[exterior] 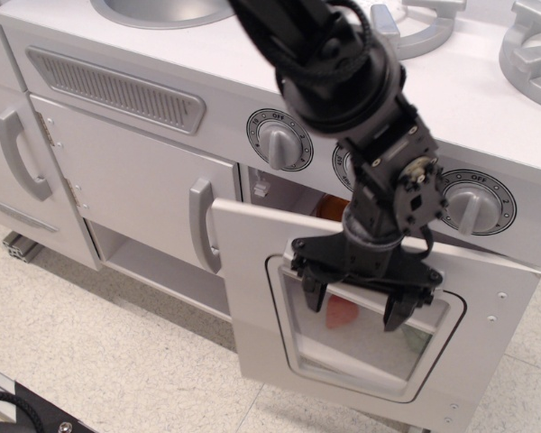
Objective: Close oven
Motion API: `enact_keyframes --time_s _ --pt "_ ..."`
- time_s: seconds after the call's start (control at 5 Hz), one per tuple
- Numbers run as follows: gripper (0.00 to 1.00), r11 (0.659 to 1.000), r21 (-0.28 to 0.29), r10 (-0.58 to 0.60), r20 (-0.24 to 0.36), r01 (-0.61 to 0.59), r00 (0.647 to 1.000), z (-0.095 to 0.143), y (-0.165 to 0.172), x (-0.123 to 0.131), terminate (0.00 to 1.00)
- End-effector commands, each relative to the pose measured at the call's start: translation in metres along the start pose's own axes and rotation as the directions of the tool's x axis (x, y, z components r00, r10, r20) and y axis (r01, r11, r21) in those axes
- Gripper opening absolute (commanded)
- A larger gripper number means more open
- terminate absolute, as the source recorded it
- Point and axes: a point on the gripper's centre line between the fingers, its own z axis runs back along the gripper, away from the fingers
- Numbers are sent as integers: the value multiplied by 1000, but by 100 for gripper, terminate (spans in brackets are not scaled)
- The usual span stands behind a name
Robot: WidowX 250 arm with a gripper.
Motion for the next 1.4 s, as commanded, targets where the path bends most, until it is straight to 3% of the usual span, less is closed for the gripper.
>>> enact_keyframes --time_s 0.0,0.4,0.8,1.0,1.2 --pt "100 998 -24 55 57 -54 997 8 2 25 0" --pt "100 997 -44 61 93 -57 994 12 5 26 0" --pt "100 996 -92 -1 -1 1 1000 35 15 0 0" --pt "100 996 -92 -1 -1 1 1000 35 15 0 0" --pt "100 996 -92 -1 -1 1 1000 35 15 0 100"
